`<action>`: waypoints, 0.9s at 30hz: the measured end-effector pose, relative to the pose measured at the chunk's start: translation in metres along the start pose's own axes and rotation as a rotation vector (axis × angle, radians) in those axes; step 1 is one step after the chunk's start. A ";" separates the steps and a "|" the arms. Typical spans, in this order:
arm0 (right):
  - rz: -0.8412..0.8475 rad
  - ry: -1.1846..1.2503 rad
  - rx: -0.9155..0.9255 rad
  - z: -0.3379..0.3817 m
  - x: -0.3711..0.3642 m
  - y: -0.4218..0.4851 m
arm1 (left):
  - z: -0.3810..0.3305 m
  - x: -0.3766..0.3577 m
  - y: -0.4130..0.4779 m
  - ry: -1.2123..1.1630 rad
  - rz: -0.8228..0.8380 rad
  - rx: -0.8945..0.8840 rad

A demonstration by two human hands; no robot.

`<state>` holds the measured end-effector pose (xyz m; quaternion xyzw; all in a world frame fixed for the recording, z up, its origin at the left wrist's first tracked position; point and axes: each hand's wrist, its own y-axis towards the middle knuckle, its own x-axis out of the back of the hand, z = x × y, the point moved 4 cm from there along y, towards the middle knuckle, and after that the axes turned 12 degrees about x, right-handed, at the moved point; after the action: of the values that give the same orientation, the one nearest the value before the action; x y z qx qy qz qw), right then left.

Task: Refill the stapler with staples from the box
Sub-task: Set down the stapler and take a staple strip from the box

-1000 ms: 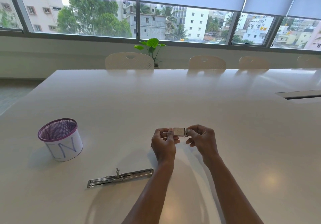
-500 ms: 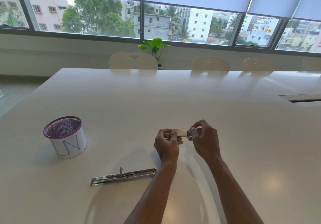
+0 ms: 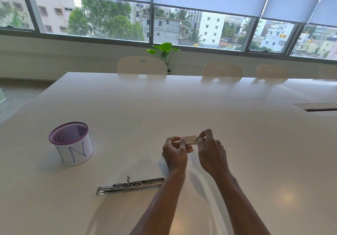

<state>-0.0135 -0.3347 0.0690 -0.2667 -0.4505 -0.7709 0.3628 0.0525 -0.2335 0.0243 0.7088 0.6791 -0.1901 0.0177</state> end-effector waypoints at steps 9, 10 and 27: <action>-0.468 1.065 -0.555 -0.042 0.008 0.000 | 0.002 0.000 0.004 -0.099 0.015 0.050; -0.459 1.148 -0.610 -0.048 0.006 -0.003 | 0.002 0.001 0.005 -0.100 0.017 0.046; -0.063 1.457 -0.698 -0.048 -0.022 -0.002 | 0.002 0.001 0.005 -0.132 0.018 0.047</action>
<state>-0.0063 -0.3697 0.0296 0.2176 0.1585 -0.8571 0.4393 0.0570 -0.2333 0.0214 0.7009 0.6654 -0.2523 0.0475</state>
